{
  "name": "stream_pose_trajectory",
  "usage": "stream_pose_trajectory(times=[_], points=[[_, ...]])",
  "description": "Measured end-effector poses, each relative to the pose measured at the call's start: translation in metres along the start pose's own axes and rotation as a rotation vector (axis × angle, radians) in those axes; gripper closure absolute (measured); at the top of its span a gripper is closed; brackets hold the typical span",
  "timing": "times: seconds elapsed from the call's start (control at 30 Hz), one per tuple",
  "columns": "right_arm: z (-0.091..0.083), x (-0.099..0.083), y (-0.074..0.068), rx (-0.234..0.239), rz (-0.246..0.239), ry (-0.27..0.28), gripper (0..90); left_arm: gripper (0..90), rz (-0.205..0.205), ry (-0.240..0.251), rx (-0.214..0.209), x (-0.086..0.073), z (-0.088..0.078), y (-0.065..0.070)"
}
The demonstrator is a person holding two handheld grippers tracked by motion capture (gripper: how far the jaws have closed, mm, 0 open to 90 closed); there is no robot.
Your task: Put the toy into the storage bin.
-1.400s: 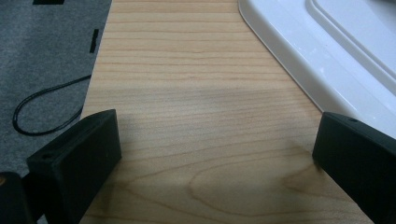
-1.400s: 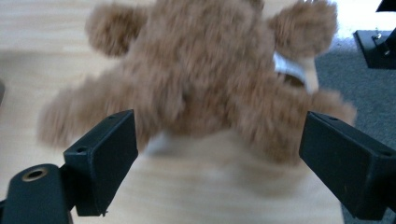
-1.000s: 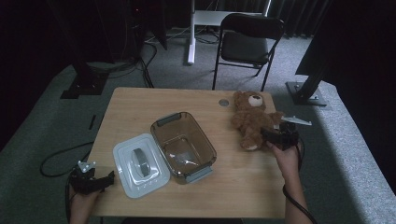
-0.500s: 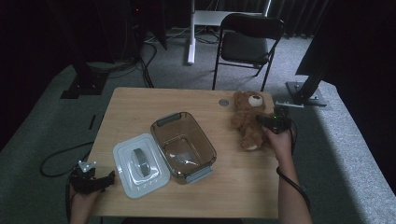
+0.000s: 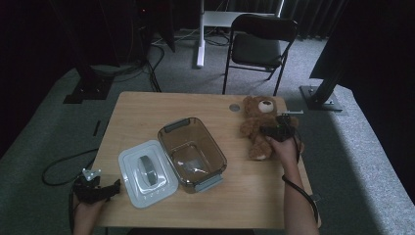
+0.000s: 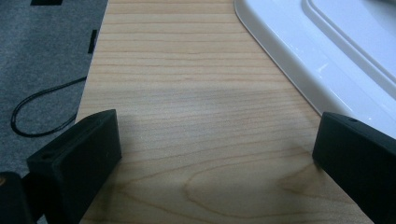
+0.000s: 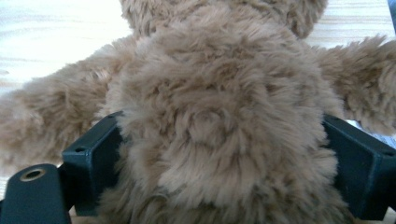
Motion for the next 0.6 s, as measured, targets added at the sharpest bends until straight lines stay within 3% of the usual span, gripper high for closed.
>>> stream_pose_trajectory(times=[0.07, 0.2, 0.33, 0.37, 0.4, 0.43, 0.5, 0.53, 0.57, 0.6], points=[[0.005, -0.002, -0.004, -0.019, 0.006, 0.001, 10.0, 1.8, 0.000, 0.000, 0.000, 0.000, 0.000, 0.000], [0.008, -0.001, -0.010, -0.033, -0.042, -0.022, 10.1, 1.8, 0.000, 0.000, 0.000, 0.000, 0.000, 0.000], [0.009, -0.004, -0.007, -0.019, -0.009, -0.023, 13.0, 1.8, 0.001, 0.000, 0.000, 0.000, 0.000, 0.000], [0.007, -0.004, -0.006, -0.024, -0.014, -0.024, 21.2, 1.8, 0.001, 0.000, -0.001, 0.000, 0.000, 0.000], [0.007, -0.004, -0.006, -0.024, -0.014, -0.024, 21.2, 1.8, 0.001, 0.000, -0.001, 0.000, 0.000, 0.000], [0.004, -0.006, -0.008, -0.059, -0.025, -0.007, 32.5, 1.8, 0.002, -0.002, 0.000, 0.000, 0.000, 0.001], [0.001, -0.008, -0.011, -0.088, -0.037, 0.016, 43.3, 1.8, 0.015, -0.002, -0.011, -0.001, 0.000, 0.003], [0.001, -0.008, -0.011, -0.088, -0.037, 0.016, 43.3, 1.8, 0.015, -0.002, -0.011, -0.001, 0.000, 0.003], [-0.002, -0.008, -0.014, -0.102, -0.055, 0.026, 51.5, 1.8, 0.017, -0.003, -0.015, -0.001, 0.000, 0.005], [-0.002, -0.008, -0.014, -0.102, -0.055, 0.026, 51.5, 1.8, 0.017, -0.003, -0.015, -0.001, 0.000, 0.005]])
Point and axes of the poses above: each handheld gripper's, and its own axes: z roughly forward along the jaws, x roughly out of its top, y roughly to its right, the point moved 2 cm from there along z, roughly forward along the jaws, and after that the axes turned 13 degrees about -z, right-handed, at the moved point
